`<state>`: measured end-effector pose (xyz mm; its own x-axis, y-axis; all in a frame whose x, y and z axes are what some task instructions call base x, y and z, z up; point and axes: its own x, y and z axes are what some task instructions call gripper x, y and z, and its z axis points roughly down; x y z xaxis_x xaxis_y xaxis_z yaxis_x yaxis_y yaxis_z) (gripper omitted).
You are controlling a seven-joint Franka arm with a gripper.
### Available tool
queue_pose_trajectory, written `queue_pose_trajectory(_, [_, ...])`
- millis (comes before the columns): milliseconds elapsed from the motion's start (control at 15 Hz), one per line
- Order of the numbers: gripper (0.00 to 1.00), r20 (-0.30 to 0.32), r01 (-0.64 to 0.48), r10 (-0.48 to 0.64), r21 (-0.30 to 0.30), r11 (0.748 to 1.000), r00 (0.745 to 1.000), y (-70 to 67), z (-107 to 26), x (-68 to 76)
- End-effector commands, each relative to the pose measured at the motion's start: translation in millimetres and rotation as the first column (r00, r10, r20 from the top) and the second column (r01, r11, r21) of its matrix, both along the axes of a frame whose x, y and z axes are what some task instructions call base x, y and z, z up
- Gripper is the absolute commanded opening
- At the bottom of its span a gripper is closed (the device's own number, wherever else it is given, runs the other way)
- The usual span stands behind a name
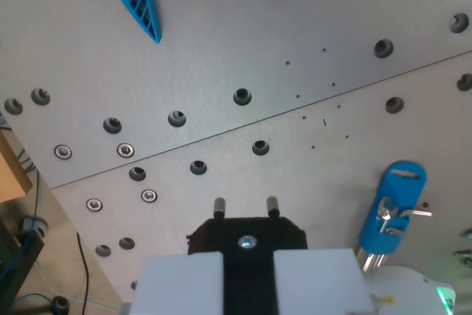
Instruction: Move above the white socket
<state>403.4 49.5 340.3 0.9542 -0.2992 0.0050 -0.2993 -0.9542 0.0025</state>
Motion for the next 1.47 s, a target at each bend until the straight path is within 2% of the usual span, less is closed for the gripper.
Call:
queue_pose_trajectory(67, [0.00,0.002,-0.031,0.031,0.001,1.000,1.000,-0.6,-2.7,0.8])
queue_pose_trajectory(733, [0.00,0.028,-0.149,0.149,0.001,0.989,0.988,-5.7,-23.4,8.0])
queue_pose_trajectory(1067, [0.00,0.045,-0.235,0.235,-0.002,0.972,0.971,-11.2,-42.1,13.2])
queue_pose_trajectory(1467, [0.00,0.057,-0.349,0.349,-0.017,0.937,0.935,-17.6,-70.7,20.3])
